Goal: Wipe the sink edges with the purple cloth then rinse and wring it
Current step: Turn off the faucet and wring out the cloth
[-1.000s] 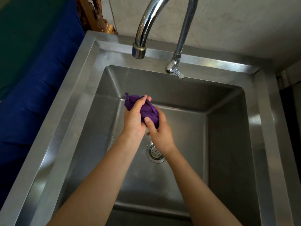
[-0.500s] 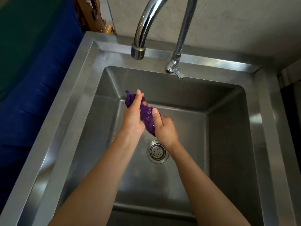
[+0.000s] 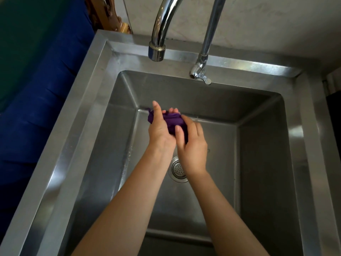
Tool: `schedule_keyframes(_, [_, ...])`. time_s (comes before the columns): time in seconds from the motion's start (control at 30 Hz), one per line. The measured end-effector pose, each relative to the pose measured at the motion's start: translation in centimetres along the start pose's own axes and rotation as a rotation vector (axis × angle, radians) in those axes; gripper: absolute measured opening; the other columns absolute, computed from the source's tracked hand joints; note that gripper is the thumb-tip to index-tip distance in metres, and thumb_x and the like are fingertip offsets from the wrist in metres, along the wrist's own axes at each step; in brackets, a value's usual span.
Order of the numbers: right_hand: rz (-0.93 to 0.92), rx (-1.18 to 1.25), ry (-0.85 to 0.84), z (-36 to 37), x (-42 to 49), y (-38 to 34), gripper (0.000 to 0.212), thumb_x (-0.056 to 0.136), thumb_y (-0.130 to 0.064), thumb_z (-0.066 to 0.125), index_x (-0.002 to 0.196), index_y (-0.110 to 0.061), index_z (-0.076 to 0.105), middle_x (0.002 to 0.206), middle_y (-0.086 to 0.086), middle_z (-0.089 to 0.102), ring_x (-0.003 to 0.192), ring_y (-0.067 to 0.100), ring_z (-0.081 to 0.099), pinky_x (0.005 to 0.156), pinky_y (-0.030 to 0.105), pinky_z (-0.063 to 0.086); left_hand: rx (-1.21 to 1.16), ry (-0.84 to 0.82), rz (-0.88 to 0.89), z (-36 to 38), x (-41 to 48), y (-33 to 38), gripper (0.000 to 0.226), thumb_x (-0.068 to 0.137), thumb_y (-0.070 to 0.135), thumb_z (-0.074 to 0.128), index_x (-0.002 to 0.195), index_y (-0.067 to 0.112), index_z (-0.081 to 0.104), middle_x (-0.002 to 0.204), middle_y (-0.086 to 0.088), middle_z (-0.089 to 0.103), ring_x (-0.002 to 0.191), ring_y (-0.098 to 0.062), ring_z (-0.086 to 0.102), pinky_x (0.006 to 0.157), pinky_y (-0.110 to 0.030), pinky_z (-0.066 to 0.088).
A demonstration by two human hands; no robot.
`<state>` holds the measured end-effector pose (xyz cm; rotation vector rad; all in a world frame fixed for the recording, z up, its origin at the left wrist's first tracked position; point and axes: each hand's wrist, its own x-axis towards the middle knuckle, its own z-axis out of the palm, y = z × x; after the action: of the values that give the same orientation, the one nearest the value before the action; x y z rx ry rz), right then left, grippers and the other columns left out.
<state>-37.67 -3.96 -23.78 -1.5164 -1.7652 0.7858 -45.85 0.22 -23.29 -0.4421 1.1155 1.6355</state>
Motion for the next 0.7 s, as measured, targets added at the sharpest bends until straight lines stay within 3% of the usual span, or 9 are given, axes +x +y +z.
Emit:
schedule_keyframes(0.13, [-0.052, -0.124, 0.102, 0.8, 1.7, 0.9, 0.051, 0.093, -0.036, 0.027, 0.089, -0.005, 0.067, 0.074, 0.016, 0.069, 0.061, 0.037, 0.063, 0.051, 0.033, 0.045, -0.108, -0.088, -0.004, 0.4, -0.7, 0.0, 0.040, 0.089, 0.041, 0.055, 0.065, 0.013, 0.041, 0.053, -0.004, 0.057, 0.048, -0.016, 0.061, 0.058, -0.027, 0.057])
schedule_keyframes(0.2, [0.002, -0.141, 0.086, 0.9, 1.8, 1.1, 0.053, 0.097, -0.032, 0.026, 0.078, -0.002, 0.064, 0.064, 0.021, 0.066, 0.055, 0.040, 0.061, 0.049, 0.032, 0.038, -0.075, -0.113, -0.037, -0.1, -0.8, -0.1, 0.042, 0.089, 0.041, 0.056, 0.060, 0.014, 0.042, 0.048, 0.000, 0.053, 0.044, -0.015, 0.056, 0.054, -0.026, 0.054])
schedule_keyframes(0.33, [0.220, -0.055, -0.093, 0.9, 2.3, 1.0, 0.052, 0.101, -0.026, 0.026, 0.080, 0.003, 0.062, 0.081, 0.026, 0.068, 0.076, 0.040, 0.062, 0.062, 0.033, 0.036, 0.020, -0.123, -0.040, -1.0, -0.5, 0.0, 0.042, 0.086, 0.037, 0.062, 0.053, 0.017, 0.043, 0.042, 0.003, 0.044, 0.039, -0.013, 0.045, 0.060, -0.029, 0.048])
schedule_keyframes(0.43, [0.350, 0.051, -0.175, 0.9, 3.0, 0.3, 0.052, 0.101, -0.027, 0.026, 0.085, 0.005, 0.063, 0.091, 0.028, 0.067, 0.085, 0.040, 0.061, 0.072, 0.035, 0.042, 0.073, -0.145, -0.004, -1.0, -0.6, 0.1, 0.042, 0.088, 0.028, 0.058, 0.053, 0.017, 0.038, 0.037, 0.004, 0.038, 0.034, -0.011, 0.038, 0.047, -0.022, 0.041])
schedule_keyframes(0.57, [0.493, 0.146, -0.250, 0.9, 3.3, 0.0, 0.044, 0.100, -0.024, 0.030, 0.068, -0.007, 0.054, 0.088, 0.026, 0.065, 0.080, 0.032, 0.058, 0.077, 0.036, 0.048, 0.111, -0.226, 0.040, -1.1, -0.8, 0.2, 0.043, 0.090, 0.019, 0.052, 0.051, 0.016, 0.035, 0.034, 0.004, 0.035, 0.032, -0.012, 0.035, 0.043, -0.021, 0.037])
schedule_keyframes(0.7, [0.576, 0.211, -0.300, 1.2, 4.2, 0.3, 0.036, 0.097, -0.020, 0.033, 0.072, -0.007, 0.056, 0.083, 0.020, 0.060, 0.081, 0.032, 0.057, 0.072, 0.034, 0.043, 0.103, -0.282, 0.046, -1.1, -0.6, 0.3, 0.049, 0.090, 0.017, 0.049, 0.042, 0.018, 0.037, 0.033, 0.003, 0.034, 0.031, -0.012, 0.033, 0.043, -0.021, 0.036])
